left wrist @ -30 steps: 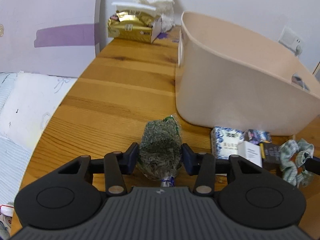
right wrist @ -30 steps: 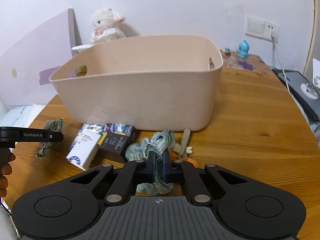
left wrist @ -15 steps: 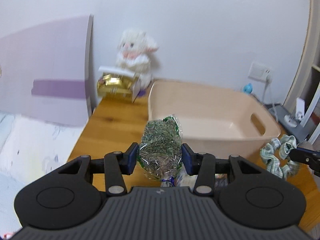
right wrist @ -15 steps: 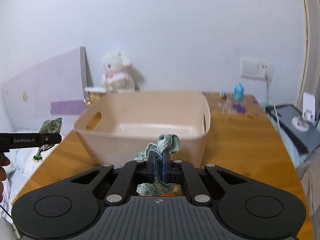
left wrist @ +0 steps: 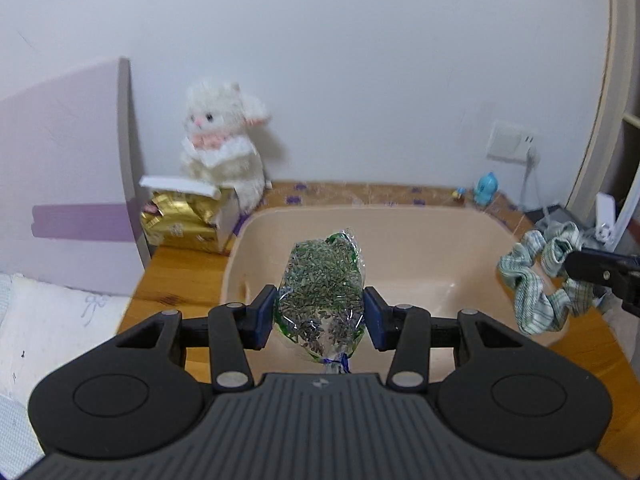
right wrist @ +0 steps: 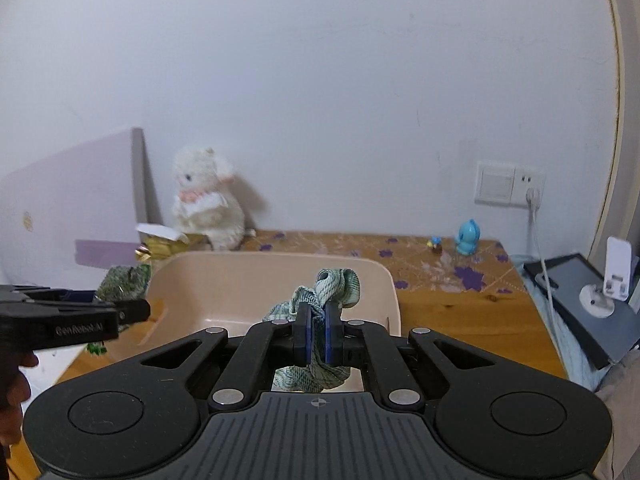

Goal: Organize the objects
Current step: 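Lift both held items over the basket and open both tools to drop them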

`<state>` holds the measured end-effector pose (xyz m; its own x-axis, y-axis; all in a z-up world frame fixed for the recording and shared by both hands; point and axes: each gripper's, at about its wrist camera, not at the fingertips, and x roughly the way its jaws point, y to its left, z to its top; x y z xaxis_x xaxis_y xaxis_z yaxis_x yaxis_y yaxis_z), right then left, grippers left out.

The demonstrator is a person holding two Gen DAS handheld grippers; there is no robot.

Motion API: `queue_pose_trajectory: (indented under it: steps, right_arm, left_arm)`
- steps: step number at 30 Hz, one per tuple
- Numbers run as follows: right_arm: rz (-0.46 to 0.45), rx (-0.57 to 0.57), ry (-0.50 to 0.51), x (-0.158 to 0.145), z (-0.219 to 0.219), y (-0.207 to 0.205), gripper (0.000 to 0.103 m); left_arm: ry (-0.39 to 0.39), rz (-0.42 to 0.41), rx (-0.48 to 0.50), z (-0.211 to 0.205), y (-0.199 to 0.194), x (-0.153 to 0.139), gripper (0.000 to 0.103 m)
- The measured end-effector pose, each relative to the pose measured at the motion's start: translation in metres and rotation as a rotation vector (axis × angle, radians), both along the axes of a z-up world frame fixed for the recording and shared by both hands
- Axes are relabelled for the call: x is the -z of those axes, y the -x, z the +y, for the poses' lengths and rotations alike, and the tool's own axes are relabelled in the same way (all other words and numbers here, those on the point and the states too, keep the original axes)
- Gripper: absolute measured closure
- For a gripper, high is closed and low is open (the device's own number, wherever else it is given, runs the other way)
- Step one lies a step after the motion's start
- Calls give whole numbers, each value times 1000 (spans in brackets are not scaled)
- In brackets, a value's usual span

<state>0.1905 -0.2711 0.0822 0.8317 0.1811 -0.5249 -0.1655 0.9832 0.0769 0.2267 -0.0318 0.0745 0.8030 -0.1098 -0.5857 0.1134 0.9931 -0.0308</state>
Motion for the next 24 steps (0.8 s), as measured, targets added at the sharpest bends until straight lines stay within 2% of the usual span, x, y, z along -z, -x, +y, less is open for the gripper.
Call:
queue_pose_trajectory:
  steps: [4, 10, 11, 12, 13, 14, 15, 16, 24]
  right_arm:
    - [72, 14, 20, 25, 2, -26, 97]
    - [139, -10, 37, 50, 11, -33, 91]
    - [138, -8, 32, 50, 10, -31, 85]
    - [132, -3, 27, 49, 8, -28, 70]
    - [123, -2, 23, 47, 8, -24, 63]
    - [106, 0, 24, 44, 7, -19, 47]
    - [86, 1, 30, 40, 7, -13, 35]
    - [72, 2, 37, 37, 7, -7, 33]
    - [60, -3, 38, 29, -7, 36, 9]
  left_arm:
    - [-10, 77, -13, -8, -26, 28, 55]
    - [-21, 117, -14, -7, -33, 46, 52]
    - [-25, 114, -15, -7, -31, 46, 51]
    - [-35, 107, -15, -7, -28, 45, 46]
    - [-41, 99, -12, -6, -25, 43, 40]
    - [-44, 89, -12, -6, -20, 40, 35]
    - [-46, 80, -14, -5, -15, 37, 27]
    - [-45, 70, -19, -4, -9, 33, 23]
    - [-32, 14, -42, 6, 47, 15, 15]
